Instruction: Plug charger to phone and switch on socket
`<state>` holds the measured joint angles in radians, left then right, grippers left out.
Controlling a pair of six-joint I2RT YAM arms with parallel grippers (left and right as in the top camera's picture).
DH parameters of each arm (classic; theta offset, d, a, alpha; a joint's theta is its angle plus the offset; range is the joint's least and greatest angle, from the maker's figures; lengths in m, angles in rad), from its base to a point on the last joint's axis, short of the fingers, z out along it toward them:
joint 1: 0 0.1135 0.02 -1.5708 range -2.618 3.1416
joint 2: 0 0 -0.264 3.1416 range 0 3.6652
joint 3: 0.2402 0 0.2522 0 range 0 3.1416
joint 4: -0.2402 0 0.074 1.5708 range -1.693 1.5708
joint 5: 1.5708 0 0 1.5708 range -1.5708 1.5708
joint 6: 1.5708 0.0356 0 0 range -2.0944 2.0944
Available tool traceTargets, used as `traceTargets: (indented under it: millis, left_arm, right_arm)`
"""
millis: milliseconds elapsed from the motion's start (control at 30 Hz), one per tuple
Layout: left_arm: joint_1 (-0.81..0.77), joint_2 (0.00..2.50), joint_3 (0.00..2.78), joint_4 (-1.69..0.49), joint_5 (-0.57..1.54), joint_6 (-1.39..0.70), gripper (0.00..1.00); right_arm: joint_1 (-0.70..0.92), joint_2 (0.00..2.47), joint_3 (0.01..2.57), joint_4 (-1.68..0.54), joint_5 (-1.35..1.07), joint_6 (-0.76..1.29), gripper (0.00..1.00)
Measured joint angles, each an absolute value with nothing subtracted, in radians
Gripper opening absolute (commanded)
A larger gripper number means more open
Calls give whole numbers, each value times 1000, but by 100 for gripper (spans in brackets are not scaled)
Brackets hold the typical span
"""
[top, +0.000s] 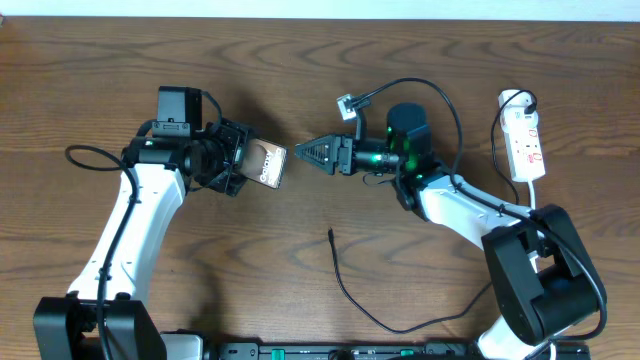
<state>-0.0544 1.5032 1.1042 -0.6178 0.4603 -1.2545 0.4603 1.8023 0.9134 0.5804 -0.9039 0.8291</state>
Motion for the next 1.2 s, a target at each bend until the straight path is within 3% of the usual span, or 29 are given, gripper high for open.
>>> traceTargets:
  millis: [200, 400, 667, 833, 1200]
  left_arm:
    - [-58, 1503, 1104, -618, 437, -1308, 7]
    - [-109, 1503, 1104, -617, 404, -1337, 7]
    - [-174, 1503, 1104, -604, 385, -1391, 7]
    - [-179, 1503, 1104, -585, 413, -1415, 8]
    - [-179, 1503, 1104, -582, 440, -1418, 7]
  right_arm:
    - [520, 1802, 913, 580, -840, 829, 65]
    - [564, 1802, 913, 580, -788, 829, 55]
    - [613, 1802, 913, 580, -725, 829, 52]
    - [614, 1802, 913, 567, -705, 826, 37]
    - [613, 1802, 913, 556, -675, 826, 15]
